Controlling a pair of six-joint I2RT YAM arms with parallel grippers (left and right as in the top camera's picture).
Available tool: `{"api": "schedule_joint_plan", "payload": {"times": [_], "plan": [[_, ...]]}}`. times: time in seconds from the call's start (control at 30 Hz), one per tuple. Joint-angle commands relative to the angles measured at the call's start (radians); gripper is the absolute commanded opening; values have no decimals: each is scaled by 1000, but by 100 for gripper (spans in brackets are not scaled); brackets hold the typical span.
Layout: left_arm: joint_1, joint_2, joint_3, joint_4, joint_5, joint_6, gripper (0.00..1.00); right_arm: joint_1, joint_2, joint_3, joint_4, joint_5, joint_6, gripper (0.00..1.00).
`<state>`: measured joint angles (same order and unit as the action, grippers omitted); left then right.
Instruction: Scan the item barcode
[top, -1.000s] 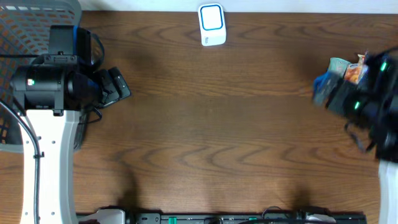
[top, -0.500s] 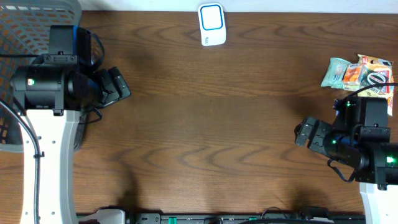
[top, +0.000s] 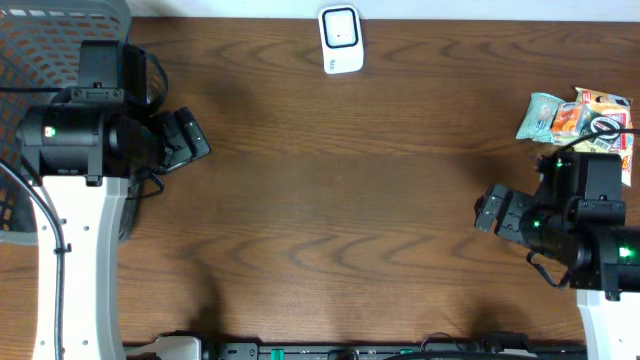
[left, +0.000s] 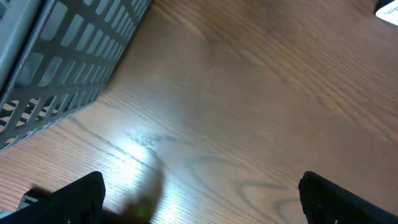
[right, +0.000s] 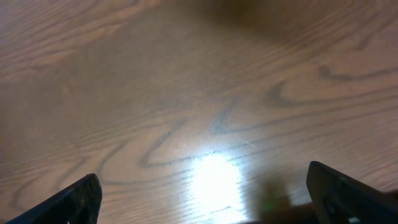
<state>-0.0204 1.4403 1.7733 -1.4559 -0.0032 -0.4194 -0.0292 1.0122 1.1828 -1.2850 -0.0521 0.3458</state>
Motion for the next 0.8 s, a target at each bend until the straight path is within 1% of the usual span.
{"api": "schedule_joint_plan", "payload": {"times": [0.0, 0.1, 0.17, 0.3, 0.43, 0.77], "plan": [[4, 3, -2, -2, -8, -4, 97, 33, -62, -51, 85, -12, -150, 99], [4, 3, -2, -2, -8, -4, 98, 68, -161, -138, 198, -64, -259, 99], [4, 3, -2, -2, -8, -4, 98, 90, -254, -228, 297, -116, -328, 99], [4, 3, -2, -2, -8, -4, 98, 97, -432, -401, 466, -169, -401, 99], [4, 3, -2, -2, -8, -4, 98, 94, -584, -542, 557, -168, -433, 99], [4, 3, -2, -2, -8, -4, 98, 94, -805, -778, 763, -172, -443, 99]]}}
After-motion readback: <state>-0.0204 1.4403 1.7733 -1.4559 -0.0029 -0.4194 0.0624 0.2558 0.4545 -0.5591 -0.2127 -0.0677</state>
